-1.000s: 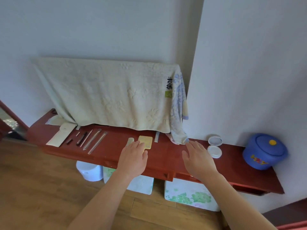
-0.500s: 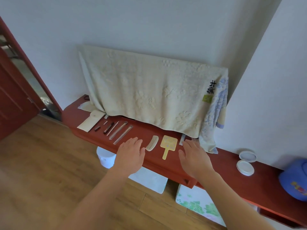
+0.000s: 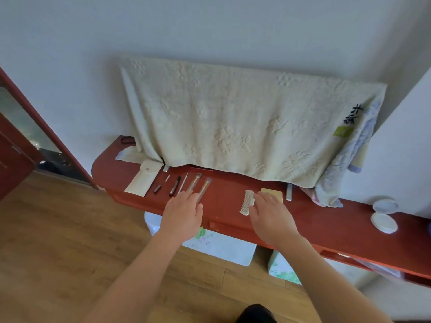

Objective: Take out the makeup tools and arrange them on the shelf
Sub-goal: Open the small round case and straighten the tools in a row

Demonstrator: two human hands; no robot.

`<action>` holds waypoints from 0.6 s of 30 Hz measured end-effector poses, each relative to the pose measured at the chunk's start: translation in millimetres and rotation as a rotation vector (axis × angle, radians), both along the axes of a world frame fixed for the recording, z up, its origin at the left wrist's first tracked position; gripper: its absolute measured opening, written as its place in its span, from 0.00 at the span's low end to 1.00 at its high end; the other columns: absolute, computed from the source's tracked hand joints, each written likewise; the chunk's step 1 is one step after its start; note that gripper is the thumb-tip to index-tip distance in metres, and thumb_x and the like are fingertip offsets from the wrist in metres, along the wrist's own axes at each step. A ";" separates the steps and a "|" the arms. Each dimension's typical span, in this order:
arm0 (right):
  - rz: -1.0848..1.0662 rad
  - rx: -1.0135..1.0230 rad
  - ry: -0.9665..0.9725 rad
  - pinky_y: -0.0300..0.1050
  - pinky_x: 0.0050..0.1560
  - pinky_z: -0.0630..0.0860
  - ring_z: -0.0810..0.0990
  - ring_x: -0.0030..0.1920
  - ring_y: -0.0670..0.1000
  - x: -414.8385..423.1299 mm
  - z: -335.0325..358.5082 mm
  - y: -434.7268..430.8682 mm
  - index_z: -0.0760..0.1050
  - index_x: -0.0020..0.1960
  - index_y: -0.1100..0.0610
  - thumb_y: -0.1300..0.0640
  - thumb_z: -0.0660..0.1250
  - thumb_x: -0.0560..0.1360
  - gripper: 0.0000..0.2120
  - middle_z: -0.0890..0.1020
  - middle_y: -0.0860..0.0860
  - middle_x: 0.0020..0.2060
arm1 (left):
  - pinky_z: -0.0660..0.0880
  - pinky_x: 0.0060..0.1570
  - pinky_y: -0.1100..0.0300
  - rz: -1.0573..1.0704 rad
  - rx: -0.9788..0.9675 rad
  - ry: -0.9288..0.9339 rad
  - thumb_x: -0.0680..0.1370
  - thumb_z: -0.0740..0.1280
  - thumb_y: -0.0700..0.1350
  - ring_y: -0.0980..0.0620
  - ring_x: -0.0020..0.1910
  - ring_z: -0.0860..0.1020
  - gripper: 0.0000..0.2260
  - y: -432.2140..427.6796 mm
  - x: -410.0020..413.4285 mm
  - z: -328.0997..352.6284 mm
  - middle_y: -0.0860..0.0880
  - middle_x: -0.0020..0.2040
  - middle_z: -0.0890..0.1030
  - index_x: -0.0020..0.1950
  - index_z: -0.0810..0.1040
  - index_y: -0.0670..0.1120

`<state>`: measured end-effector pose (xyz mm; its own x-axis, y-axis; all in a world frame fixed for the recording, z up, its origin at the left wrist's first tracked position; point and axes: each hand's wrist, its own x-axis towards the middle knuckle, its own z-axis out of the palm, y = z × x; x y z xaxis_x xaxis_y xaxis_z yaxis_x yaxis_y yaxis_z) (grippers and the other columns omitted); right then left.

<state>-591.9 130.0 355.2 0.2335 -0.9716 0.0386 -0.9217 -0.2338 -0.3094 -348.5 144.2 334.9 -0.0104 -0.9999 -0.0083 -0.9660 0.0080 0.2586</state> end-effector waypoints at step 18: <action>-0.043 0.152 0.052 0.48 0.67 0.66 0.68 0.67 0.51 90.4 -39.8 -147.6 0.70 0.66 0.55 0.47 0.52 0.80 0.20 0.73 0.49 0.64 | 0.58 0.76 0.50 -0.050 0.144 -0.028 0.84 0.51 0.52 0.49 0.77 0.60 0.23 -147.2 86.1 -31.5 0.47 0.78 0.63 0.78 0.62 0.46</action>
